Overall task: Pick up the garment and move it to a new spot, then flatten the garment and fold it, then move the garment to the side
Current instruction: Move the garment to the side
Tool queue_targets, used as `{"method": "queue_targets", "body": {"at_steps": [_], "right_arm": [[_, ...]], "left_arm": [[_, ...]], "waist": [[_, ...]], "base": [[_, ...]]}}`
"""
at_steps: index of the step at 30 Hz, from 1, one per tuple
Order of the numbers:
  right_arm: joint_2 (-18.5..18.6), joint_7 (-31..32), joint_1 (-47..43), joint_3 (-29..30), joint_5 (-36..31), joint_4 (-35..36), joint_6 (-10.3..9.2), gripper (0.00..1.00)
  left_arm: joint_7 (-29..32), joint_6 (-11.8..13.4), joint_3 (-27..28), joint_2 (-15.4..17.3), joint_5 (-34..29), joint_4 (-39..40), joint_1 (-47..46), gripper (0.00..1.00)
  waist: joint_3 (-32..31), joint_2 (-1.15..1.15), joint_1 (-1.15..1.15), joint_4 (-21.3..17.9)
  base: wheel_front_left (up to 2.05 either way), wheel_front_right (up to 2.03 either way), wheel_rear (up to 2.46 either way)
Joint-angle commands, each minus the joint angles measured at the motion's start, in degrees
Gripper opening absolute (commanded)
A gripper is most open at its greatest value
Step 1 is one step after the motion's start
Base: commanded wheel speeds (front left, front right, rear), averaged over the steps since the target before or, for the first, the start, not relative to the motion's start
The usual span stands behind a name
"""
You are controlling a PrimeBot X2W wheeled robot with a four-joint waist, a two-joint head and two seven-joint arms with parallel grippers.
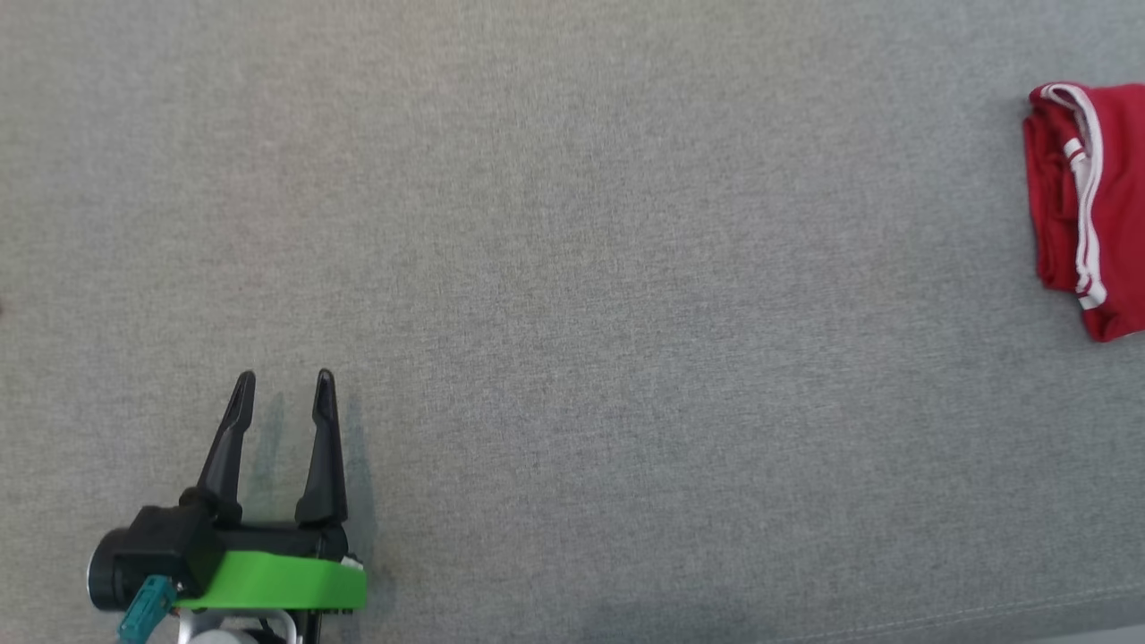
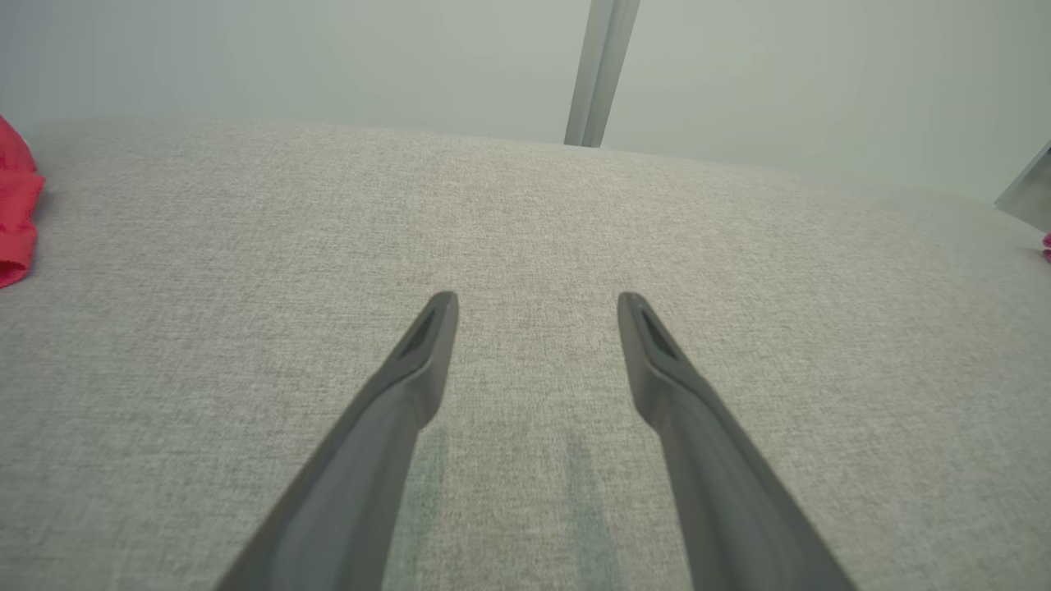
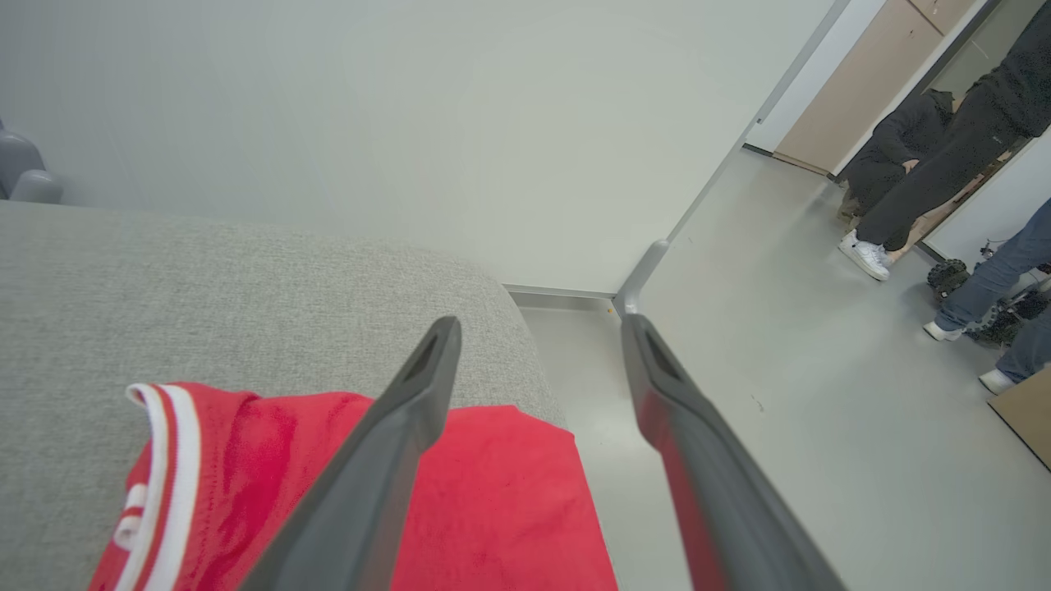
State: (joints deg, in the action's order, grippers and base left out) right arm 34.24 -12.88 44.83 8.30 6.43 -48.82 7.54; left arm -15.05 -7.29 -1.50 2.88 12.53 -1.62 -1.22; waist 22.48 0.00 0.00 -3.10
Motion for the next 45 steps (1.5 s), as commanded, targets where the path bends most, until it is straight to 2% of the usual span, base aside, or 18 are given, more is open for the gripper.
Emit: {"method": "queue_targets", "body": {"at_steps": [1,8,9,12,17,22,23,32,45], "right_arm": [[-0.79,-0.89,-2.13,-0.53,0.95,1.48,-0.09,1.0],[-6.92,-2.27,-14.8,-1.74,2.93,15.3,-0.09,1.0],[-6.92,-2.27,-14.8,-1.74,2.93,15.3,-0.09,1.0],[-9.74,-2.28,-21.67,-1.63,2.65,22.58,-0.1,1.0],[-15.83,-2.3,-32.94,-0.64,1.68,33.54,-0.09,1.0],[-22.02,-2.3,-41.16,-0.8,0.02,39.8,-0.09,1.0],[-24.23,-2.3,-43.84,-1.11,-0.81,40.91,-0.09,1.0],[-28.33,-2.31,-50.14,-1.02,-3.89,43.21,-0.08,1.0],[-30.86,-2.32,-51.02,-0.37,-3.26,38.87,-0.08,1.0]], "left_arm": [[-0.15,0.19,0.28,0.1,0.81,-0.36,1.11,1.0],[-0.14,1.85,0.7,0.1,3.44,-2.6,4.09,1.0],[-0.14,1.85,0.7,0.1,3.44,-2.6,4.09,1.0],[-0.15,2.27,0.53,0.1,3.8,-3.9,4.81,1.0],[-0.15,3.09,0.45,0.1,4.15,-6.26,6.0,1.0],[-0.15,3.32,0.34,0.1,4.5,-7.83,7.39,1.0],[-0.14,3.19,0.23,0.1,4.59,-8.68,7.96,1.0],[-0.14,2.43,0.24,0.09,5.01,-12.26,7.84,1.0],[-0.15,2.55,-1.12,0.1,5.63,-13.59,7.37,1.0]], "waist": [[-4.89,0.0,0.0,-0.44],[-11.69,0.0,0.0,-0.35],[-11.69,0.0,0.0,-0.35],[-14.24,0.0,0.0,0.18],[-18.03,0.0,0.0,1.08],[-20.43,0.0,0.0,1.34],[-21.15,0.0,0.0,1.44],[-23.11,0.0,0.0,2.99],[-23.65,0.0,0.0,3.42]], "base": [[0.0,0.0,0.0],[0.0,0.0,0.0],[0.0,0.0,0.0],[0.0,0.0,0.0],[0.0,0.0,0.0],[0.0,0.0,0.0],[0.0,0.0,0.0],[0.0,0.0,0.0],[0.0,0.0,0.0]]}}
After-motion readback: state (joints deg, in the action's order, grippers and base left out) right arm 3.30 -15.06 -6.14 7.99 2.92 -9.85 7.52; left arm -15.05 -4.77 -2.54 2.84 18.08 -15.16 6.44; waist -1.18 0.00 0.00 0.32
